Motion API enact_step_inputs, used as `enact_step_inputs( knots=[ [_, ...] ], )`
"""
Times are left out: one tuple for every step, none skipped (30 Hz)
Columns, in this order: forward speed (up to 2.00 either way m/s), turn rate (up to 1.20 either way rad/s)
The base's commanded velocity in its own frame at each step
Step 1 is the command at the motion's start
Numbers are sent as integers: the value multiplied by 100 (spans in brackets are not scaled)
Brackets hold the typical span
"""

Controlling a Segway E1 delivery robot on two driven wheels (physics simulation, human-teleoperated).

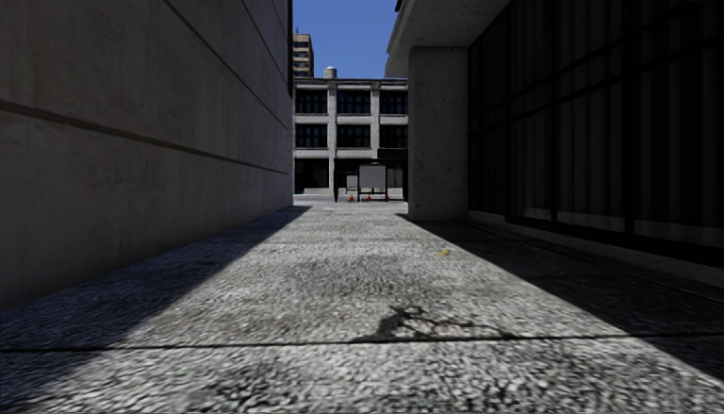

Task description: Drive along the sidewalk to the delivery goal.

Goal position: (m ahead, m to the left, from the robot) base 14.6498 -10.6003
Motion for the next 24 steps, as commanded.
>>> enact_step_inputs(
  knots=[
    [200, 0],
    [200, 0],
    [200, 0],
    [200, 0],
    [200, 0],
    [200, 0],
    [200, 0],
    [200, 0],
    [200, 0],
    [200, 0],
    [200, 0],
    [200, 0],
    [200, 0],
    [200, 0],
    [200, 0],
    [200, 0],
    [200, 0],
    [200, 0],
    [200, 0],
    [200, 0],
    [200, 0],
    [200, 0],
    [200, 0],
    [200, 0]
  ],
)
